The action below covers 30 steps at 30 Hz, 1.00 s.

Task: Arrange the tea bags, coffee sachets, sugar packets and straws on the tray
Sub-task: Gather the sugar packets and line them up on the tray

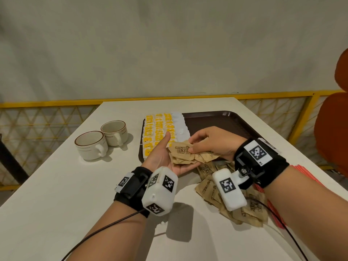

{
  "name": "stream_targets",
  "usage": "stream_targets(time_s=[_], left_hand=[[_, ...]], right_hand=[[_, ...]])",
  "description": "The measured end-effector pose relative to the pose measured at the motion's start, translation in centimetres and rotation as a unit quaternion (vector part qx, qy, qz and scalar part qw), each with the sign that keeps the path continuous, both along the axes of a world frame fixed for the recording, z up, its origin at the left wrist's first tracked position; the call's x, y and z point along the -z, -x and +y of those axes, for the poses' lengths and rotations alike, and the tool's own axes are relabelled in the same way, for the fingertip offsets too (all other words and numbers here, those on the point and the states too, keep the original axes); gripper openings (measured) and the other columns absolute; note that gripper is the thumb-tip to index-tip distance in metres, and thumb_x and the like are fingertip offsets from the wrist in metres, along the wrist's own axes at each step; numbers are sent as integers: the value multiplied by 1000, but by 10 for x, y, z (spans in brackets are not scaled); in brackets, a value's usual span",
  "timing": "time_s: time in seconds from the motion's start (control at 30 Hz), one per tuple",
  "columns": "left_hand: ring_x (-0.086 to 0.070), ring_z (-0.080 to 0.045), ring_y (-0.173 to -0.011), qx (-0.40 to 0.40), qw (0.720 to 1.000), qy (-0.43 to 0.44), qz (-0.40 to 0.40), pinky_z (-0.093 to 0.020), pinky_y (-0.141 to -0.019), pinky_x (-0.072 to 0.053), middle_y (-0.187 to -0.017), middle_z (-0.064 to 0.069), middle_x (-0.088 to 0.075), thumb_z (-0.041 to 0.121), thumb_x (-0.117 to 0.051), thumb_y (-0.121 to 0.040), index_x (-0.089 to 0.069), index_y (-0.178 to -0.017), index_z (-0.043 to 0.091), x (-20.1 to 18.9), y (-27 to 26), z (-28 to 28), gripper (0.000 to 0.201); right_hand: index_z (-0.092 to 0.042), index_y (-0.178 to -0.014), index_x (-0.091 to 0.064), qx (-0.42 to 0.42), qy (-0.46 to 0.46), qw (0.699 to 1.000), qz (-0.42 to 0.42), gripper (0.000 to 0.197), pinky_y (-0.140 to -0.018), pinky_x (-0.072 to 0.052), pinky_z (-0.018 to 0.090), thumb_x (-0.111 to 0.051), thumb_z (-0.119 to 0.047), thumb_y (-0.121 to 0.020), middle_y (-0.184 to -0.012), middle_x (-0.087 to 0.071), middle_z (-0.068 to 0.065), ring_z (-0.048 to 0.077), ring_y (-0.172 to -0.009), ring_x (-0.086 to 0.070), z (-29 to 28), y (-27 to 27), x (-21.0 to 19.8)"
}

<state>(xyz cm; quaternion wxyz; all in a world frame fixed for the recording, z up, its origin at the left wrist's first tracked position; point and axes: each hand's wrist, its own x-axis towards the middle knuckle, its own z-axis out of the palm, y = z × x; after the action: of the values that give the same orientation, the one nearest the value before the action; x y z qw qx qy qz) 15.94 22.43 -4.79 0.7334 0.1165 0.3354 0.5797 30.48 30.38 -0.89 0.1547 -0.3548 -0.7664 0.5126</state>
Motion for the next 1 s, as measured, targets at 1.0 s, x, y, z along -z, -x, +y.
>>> stream_targets(time_s=[1.0], left_hand=[[-61,-36,-89,-21,992,51,115,-46,-91,-43,-92,-22,-67,87,-24,-72,-72,-85,0,17,9,20,100]], right_hand=[[-25,-137,-50,-179,-351,898,-199,75,-93,-36,18,-83,-27,-69,-134,-54,-9,9,-121,-50,-19,17,-8]])
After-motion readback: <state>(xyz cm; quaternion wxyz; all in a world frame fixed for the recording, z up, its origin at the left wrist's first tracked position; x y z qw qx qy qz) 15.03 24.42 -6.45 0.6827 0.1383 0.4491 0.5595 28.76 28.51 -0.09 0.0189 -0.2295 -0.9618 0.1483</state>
